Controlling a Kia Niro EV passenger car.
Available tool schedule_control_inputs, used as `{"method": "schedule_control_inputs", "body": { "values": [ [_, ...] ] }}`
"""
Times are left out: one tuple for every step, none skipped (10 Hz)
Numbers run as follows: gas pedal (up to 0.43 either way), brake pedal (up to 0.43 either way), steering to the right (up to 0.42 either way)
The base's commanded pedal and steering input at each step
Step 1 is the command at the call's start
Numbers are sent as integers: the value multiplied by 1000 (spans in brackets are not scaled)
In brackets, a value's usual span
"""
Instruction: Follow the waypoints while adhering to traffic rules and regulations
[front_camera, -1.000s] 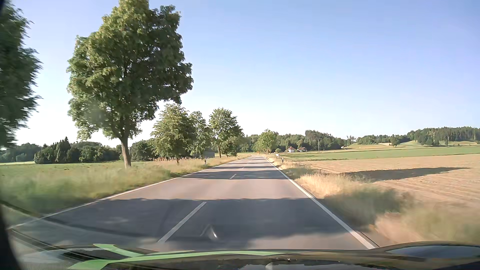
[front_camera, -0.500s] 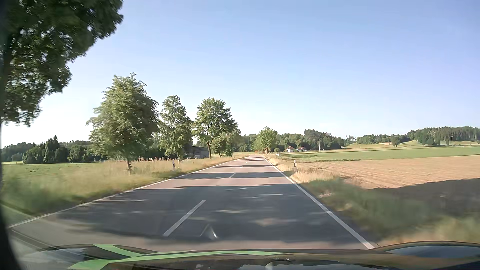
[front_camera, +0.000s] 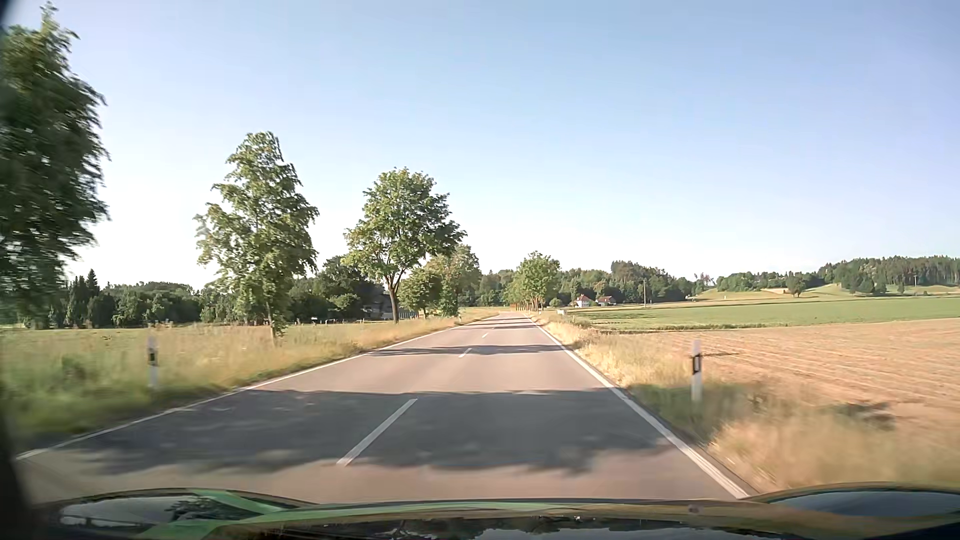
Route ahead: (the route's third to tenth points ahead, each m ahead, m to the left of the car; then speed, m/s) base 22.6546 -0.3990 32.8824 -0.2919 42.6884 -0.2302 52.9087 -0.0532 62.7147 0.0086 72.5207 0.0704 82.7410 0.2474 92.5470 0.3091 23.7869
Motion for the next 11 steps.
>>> {"method": "schedule_control_inputs", "body": {
  "values": [
    [280,0,-4],
    [280,0,-4],
    [287,0,-4],
    [287,0,-3],
    [299,0,-2],
    [311,0,-2],
    [299,0,-1],
    [248,0,0],
    [197,0,0],
    [197,0,0],
    [197,0,0]
  ]
}}
